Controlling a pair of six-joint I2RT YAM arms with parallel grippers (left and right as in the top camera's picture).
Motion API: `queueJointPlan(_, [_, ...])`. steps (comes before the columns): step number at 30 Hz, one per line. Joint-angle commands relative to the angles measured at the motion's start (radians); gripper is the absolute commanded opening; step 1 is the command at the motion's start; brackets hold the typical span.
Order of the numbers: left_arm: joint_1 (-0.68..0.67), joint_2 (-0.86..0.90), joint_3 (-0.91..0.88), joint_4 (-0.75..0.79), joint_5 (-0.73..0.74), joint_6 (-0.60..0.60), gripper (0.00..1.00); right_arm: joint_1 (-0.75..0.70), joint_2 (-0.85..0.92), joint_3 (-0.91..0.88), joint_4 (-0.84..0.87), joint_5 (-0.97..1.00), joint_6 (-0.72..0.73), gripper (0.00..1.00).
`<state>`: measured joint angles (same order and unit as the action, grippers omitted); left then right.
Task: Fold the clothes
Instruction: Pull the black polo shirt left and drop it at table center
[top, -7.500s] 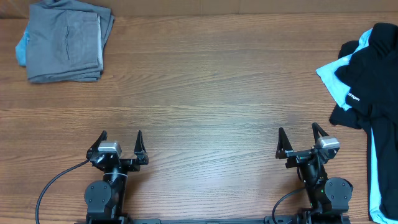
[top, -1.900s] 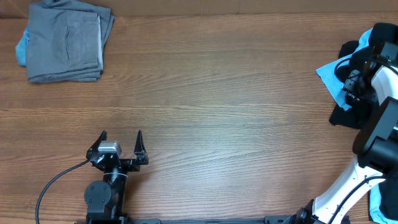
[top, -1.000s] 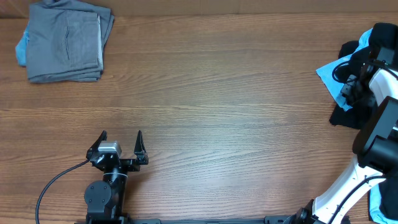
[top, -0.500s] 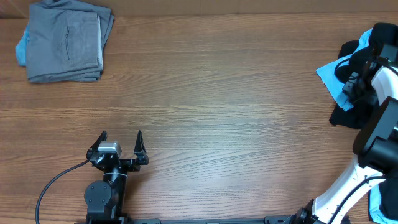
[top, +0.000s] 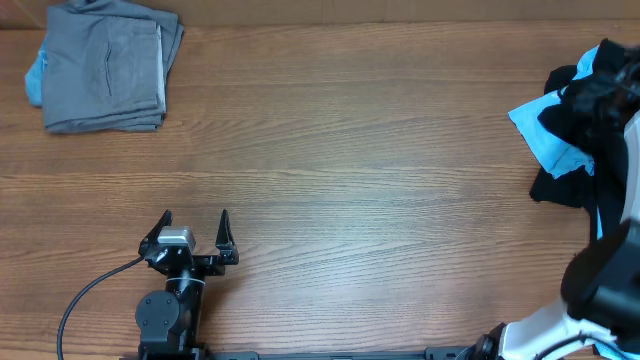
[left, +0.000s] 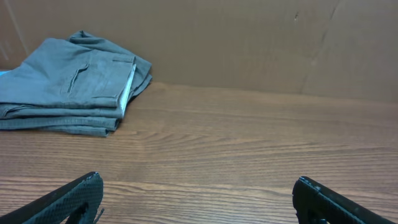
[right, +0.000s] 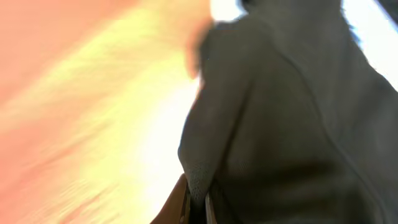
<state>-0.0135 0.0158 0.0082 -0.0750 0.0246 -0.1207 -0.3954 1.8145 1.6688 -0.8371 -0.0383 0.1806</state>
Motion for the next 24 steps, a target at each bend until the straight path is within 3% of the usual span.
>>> queueJointPlan(1, [0.001, -0.011, -0.003, -0.002, -0.007, 0.020, 1.00, 0.128, -0.065, 0.029, 0.019, -0.273, 0.045, 0.04])
queueJointPlan(6, [0.001, -0.011, -0.003, -0.002, -0.007, 0.020, 1.00, 0.349, -0.065, 0.028, 0.119, -0.446, 0.154, 0.04])
queueJointPlan(17, [0.001, -0.011, -0.003, -0.002, -0.007, 0.020, 1.00, 0.969, 0.037, 0.028, 0.496, -0.426, 0.419, 0.04])
queueJointPlan(18, [0.001, -0.011, -0.003, -0.002, -0.007, 0.020, 1.00, 1.011, 0.051, 0.028, 0.518, -0.417, 0.429, 0.07])
queueJointPlan(19, [0.001, -0.011, -0.003, -0.002, -0.006, 0.020, 1.00, 1.058, 0.062, 0.028, 0.528, -0.380, 0.434, 0.24])
queueJointPlan(22, [0.001, -0.011, -0.003, -0.002, -0.007, 0.020, 1.00, 1.114, 0.065, 0.028, 0.513, -0.300, 0.408, 0.33])
queueJointPlan(24, [0.001, -0.011, -0.003, -0.002, -0.006, 0.020, 1.00, 1.130, 0.064, 0.028, 0.510, -0.299, 0.389, 0.47])
